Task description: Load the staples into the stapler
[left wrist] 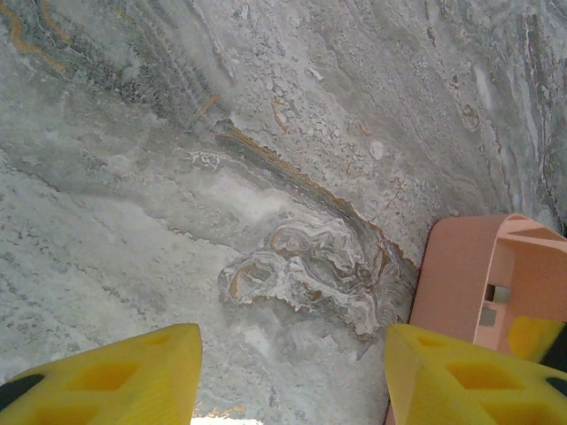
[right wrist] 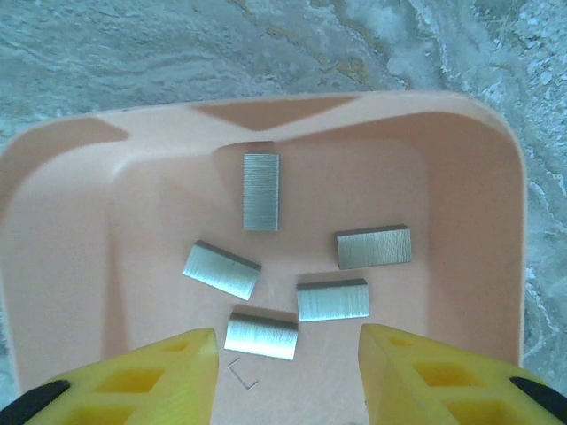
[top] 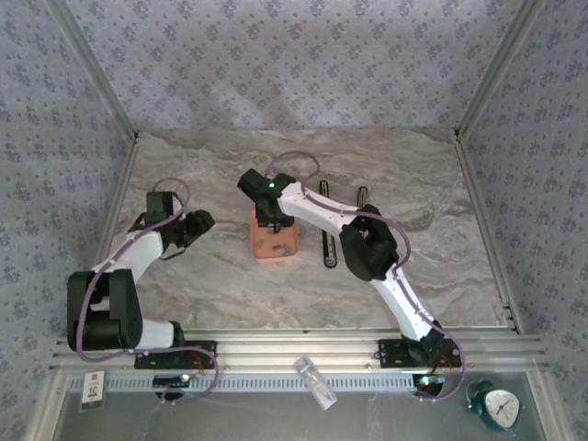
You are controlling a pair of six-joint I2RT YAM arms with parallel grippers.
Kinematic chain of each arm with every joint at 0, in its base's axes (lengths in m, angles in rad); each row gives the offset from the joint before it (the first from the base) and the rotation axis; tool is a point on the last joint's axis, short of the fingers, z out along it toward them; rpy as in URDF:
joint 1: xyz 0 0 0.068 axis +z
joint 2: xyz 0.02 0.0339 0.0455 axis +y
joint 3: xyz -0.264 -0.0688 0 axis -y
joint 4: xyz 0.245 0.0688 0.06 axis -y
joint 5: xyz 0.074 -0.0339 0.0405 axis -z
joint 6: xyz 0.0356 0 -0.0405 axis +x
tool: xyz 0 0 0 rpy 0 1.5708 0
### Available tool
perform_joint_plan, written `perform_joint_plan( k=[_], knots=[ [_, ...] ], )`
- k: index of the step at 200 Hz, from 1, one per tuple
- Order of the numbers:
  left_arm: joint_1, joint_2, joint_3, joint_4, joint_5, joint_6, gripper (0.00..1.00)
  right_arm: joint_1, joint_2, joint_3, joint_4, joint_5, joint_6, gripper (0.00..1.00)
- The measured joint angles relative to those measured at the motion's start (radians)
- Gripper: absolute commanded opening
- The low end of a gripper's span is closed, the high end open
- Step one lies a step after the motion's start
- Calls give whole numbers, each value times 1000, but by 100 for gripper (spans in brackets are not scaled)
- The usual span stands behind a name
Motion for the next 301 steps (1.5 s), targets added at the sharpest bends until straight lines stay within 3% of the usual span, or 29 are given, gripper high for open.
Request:
perform_joint_plan(
  k=[152, 278, 301],
  knots=[
    [0, 19, 0, 19, 15, 0, 56, 17, 27, -27, 27, -60, 56, 48],
    [0, 29, 0, 19, 18, 3, 57, 11, 46, -46, 58, -58, 68, 44],
    [0, 31, 0, 19, 18, 4, 56, 9, 47, -46, 65, -53, 68, 40]
  ],
)
